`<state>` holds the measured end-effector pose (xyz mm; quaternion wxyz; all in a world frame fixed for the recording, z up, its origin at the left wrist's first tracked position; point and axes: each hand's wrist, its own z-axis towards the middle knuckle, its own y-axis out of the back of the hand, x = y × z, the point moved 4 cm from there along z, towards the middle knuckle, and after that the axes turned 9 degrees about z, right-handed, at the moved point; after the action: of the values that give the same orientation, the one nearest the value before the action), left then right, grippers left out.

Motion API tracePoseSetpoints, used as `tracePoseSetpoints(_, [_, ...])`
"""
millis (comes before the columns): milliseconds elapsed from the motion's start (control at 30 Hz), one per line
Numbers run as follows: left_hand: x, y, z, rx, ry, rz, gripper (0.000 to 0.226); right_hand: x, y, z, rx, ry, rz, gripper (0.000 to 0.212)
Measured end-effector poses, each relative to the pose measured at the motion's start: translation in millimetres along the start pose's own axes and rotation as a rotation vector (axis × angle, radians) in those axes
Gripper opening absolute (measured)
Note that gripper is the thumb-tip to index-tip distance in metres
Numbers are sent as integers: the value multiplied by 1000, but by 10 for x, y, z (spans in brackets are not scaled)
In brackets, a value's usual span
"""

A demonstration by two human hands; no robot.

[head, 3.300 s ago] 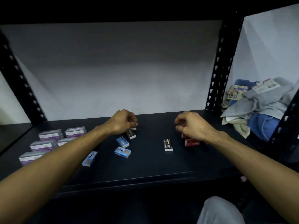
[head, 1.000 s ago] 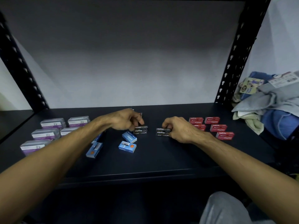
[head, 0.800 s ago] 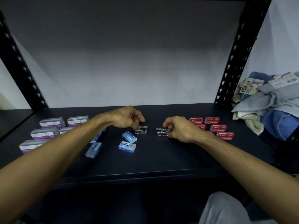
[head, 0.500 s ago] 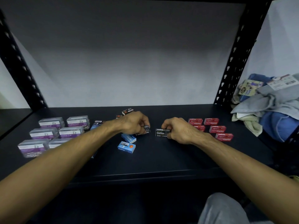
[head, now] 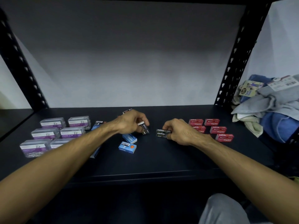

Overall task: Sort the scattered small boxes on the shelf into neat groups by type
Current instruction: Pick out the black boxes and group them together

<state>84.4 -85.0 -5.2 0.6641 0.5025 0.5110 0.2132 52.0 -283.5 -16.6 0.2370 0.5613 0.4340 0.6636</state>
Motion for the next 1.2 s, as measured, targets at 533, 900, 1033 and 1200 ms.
tracePoseSetpoints(533, [191,-35,-46,20,47,77,22,272,-23,168,-72,97,14,35])
tracePoseSetpoints(900, [247,-9,-56,9,50,111,20,87,-81,191,-126,61,-24,24])
tracePoseSetpoints(1033, [181,22,-4,0,37,94,19,45,38,241,-127,59,-113,23])
tracePoseSetpoints(1200, [19,96,197,-65,6,78,20,-4,146,375,-119,60,-210,30])
